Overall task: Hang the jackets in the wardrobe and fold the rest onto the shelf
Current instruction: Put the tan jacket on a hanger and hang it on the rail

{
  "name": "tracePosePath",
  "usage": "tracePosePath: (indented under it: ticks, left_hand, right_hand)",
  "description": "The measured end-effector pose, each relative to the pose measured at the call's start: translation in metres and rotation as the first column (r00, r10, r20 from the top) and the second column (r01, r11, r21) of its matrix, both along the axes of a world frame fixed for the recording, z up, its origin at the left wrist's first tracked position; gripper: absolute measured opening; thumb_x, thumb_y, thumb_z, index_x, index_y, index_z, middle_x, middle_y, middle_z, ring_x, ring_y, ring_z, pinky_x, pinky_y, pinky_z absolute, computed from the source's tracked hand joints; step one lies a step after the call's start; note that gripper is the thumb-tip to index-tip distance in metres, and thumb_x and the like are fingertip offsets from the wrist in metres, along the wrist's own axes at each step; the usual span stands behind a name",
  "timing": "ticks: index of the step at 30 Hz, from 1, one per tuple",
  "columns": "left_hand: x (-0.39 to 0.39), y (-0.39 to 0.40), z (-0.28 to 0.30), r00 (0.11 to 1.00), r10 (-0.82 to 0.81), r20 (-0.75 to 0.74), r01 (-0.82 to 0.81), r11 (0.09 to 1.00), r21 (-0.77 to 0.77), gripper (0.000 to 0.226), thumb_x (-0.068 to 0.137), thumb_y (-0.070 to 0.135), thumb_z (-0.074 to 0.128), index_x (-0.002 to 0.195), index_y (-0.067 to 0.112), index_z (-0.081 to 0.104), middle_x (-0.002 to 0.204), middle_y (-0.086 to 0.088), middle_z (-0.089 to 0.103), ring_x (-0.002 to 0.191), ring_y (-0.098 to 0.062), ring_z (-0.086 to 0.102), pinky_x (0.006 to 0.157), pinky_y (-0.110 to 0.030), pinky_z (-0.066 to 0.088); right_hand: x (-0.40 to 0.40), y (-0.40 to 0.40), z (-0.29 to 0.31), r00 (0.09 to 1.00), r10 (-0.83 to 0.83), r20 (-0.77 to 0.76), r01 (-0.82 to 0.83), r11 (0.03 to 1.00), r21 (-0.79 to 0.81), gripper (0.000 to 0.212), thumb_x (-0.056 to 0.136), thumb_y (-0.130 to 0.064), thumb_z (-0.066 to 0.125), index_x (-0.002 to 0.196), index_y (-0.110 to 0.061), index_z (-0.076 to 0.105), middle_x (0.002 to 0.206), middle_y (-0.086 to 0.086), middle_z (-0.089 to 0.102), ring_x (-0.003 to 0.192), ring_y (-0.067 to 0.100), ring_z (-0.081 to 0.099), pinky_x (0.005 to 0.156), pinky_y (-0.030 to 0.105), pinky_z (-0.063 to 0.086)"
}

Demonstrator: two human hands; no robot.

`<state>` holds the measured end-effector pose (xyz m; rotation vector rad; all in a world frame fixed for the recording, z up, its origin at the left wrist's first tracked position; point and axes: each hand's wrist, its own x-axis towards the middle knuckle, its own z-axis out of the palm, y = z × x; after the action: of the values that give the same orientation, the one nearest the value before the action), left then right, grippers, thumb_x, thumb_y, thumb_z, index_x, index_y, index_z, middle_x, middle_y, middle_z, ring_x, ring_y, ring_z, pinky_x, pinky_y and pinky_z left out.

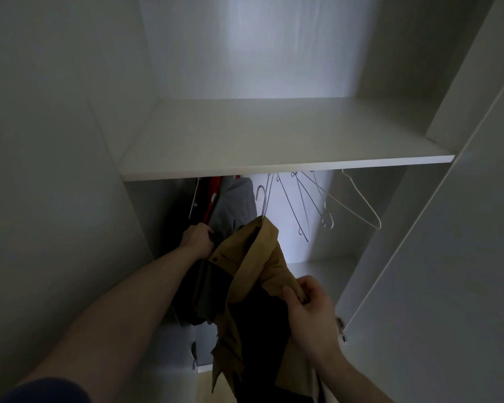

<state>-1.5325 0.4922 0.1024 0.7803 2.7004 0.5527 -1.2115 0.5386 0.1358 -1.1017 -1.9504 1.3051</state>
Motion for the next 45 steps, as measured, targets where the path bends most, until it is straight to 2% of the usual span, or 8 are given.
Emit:
tracePosePath:
  ticks: [4,8,13,18,24,30,40,45]
  left_hand:
    - [0.001,-0.007,0.006,1.000,0.018,0.004,-0.018,1.000,0.005,0.045,0.094,0.010,0.064,0.139,0.016,0.062,0.142,-0.014,0.058,0.123,-0.032,0.061,0.098,-0.035,0.055]
    - [0.002,-0.012,0.011,0.998,0.066,-0.010,-0.066,0.998,0.003,0.047,0.093,0.012,0.062,0.139,0.015,0.061,0.145,-0.015,0.056,0.128,-0.033,0.058,0.107,-0.035,0.050]
    - [0.008,-0.008,0.014,0.997,0.071,0.010,-0.071,0.997,0.010,0.046,0.094,0.013,0.062,0.140,0.016,0.060,0.146,-0.015,0.055,0.129,-0.034,0.058,0.108,-0.039,0.050]
    - [0.016,-0.002,0.013,0.998,0.047,0.038,-0.048,0.998,0.027,0.044,0.098,0.014,0.063,0.142,0.017,0.059,0.145,-0.014,0.055,0.129,-0.033,0.057,0.108,-0.040,0.050]
    - [0.022,0.006,0.013,0.998,0.022,0.054,-0.025,0.998,0.059,0.040,0.100,0.015,0.060,0.140,0.017,0.061,0.143,-0.013,0.058,0.129,-0.033,0.058,0.107,-0.037,0.049]
    - [0.027,0.016,0.014,0.994,-0.042,0.098,0.034,0.996,0.078,0.040,0.097,0.011,0.054,0.135,0.015,0.065,0.138,-0.015,0.063,0.124,-0.033,0.061,0.102,-0.033,0.051]
    - [0.020,0.014,0.007,0.970,-0.104,0.218,0.097,0.994,0.042,0.045,0.103,0.011,0.051,0.148,0.012,0.052,0.140,-0.013,0.058,0.123,-0.026,0.059,0.108,-0.035,0.049]
    - [0.018,0.016,0.002,0.965,-0.102,0.241,0.096,0.995,0.037,0.049,0.103,0.009,0.048,0.151,0.009,0.047,0.142,-0.013,0.056,0.125,-0.026,0.057,0.110,-0.037,0.048]
  right_hand:
    - [-0.001,0.024,-0.006,0.995,-0.083,-0.045,0.084,0.996,0.016,0.015,0.095,-0.015,0.067,0.080,-0.019,0.066,0.074,0.000,0.068,0.072,0.014,0.064,0.063,0.025,0.047]
    - [0.010,0.042,-0.008,0.982,-0.153,-0.106,0.152,0.988,-0.018,0.013,0.095,-0.018,0.068,0.083,-0.023,0.069,0.073,-0.005,0.070,0.077,0.017,0.068,0.069,0.036,0.052]
    - [0.004,0.039,-0.006,0.983,-0.080,-0.168,0.086,0.996,0.032,0.012,0.093,-0.017,0.070,0.083,-0.024,0.069,0.073,-0.016,0.070,0.067,-0.001,0.064,0.060,0.016,0.043]
    - [-0.027,0.033,-0.008,0.985,-0.021,-0.174,0.023,1.000,0.014,0.004,0.093,-0.015,0.071,0.095,-0.018,0.071,0.078,-0.013,0.071,0.079,0.005,0.066,0.075,0.027,0.050]
    - [-0.071,0.052,-0.001,0.989,-0.004,-0.150,0.013,0.998,0.054,0.010,0.094,-0.016,0.066,0.102,-0.019,0.070,0.079,-0.016,0.065,0.075,0.000,0.061,0.065,0.017,0.041]
    - [-0.111,0.076,0.001,0.995,0.025,-0.099,-0.020,0.999,0.044,0.004,0.097,-0.017,0.061,0.100,-0.018,0.063,0.087,-0.004,0.066,0.081,0.018,0.062,0.074,0.025,0.047]
    - [-0.180,0.095,-0.006,0.994,0.048,-0.098,-0.048,0.999,0.006,0.029,0.099,-0.018,0.053,0.125,-0.009,0.064,0.113,0.010,0.072,0.101,0.029,0.069,0.096,0.049,0.059]
    - [-0.206,0.107,-0.009,0.996,0.079,-0.044,-0.078,0.997,0.029,0.030,0.097,-0.036,0.050,0.122,-0.023,0.060,0.098,-0.002,0.070,0.091,0.025,0.070,0.085,0.047,0.059]
